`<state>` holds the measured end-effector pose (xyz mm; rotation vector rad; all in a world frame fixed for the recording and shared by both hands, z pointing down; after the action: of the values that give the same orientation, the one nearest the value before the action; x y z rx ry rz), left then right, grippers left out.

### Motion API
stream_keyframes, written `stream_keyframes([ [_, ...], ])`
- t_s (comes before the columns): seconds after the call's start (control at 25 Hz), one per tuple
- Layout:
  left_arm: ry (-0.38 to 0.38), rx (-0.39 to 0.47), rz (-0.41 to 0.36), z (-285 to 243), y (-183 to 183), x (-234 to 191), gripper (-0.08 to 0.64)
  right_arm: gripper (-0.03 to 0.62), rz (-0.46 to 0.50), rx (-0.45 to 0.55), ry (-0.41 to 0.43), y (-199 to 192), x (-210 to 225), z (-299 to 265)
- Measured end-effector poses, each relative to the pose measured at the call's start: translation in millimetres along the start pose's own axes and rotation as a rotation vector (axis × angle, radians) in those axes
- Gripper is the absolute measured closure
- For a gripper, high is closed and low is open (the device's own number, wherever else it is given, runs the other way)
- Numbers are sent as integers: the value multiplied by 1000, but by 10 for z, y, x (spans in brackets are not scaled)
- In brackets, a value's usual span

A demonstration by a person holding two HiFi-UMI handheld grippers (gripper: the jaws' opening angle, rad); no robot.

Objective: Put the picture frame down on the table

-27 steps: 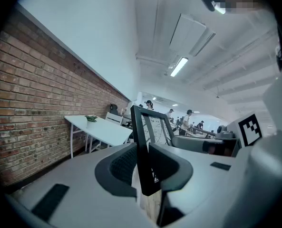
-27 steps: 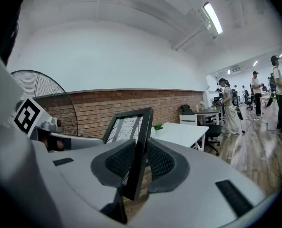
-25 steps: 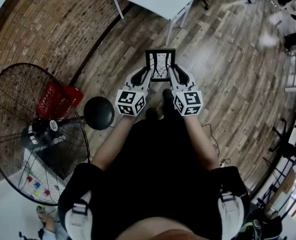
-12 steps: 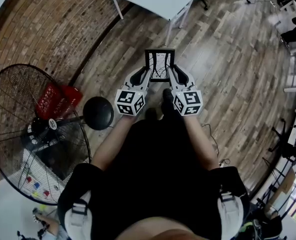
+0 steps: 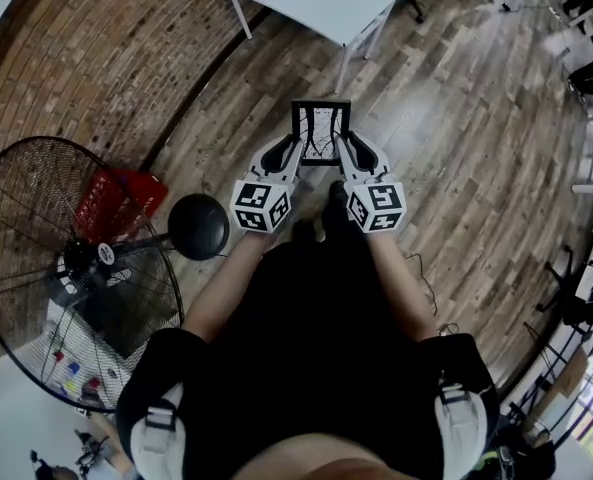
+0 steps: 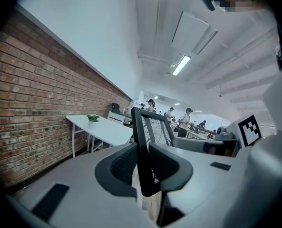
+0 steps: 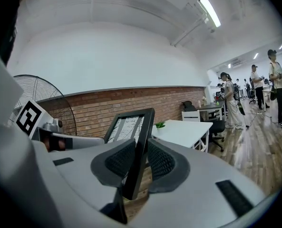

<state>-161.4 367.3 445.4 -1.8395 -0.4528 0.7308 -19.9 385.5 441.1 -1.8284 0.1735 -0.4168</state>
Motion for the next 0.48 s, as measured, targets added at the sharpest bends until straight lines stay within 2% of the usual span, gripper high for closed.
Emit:
stream_keyframes([
  [0.48,45,-4,-7,-487,176,-67,474,514,-18,-21,34,163,420,-348],
])
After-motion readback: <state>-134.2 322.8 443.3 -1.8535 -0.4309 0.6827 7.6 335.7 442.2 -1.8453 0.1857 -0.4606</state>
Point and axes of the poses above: the fingertips, and each gripper's own axes: z backward along the fingers, x to its right, y out of its top, the point moved 4 cm from there along z, backward along the fingers, and after that the axes turned 1 degree about -x, right-handed, at the moved point
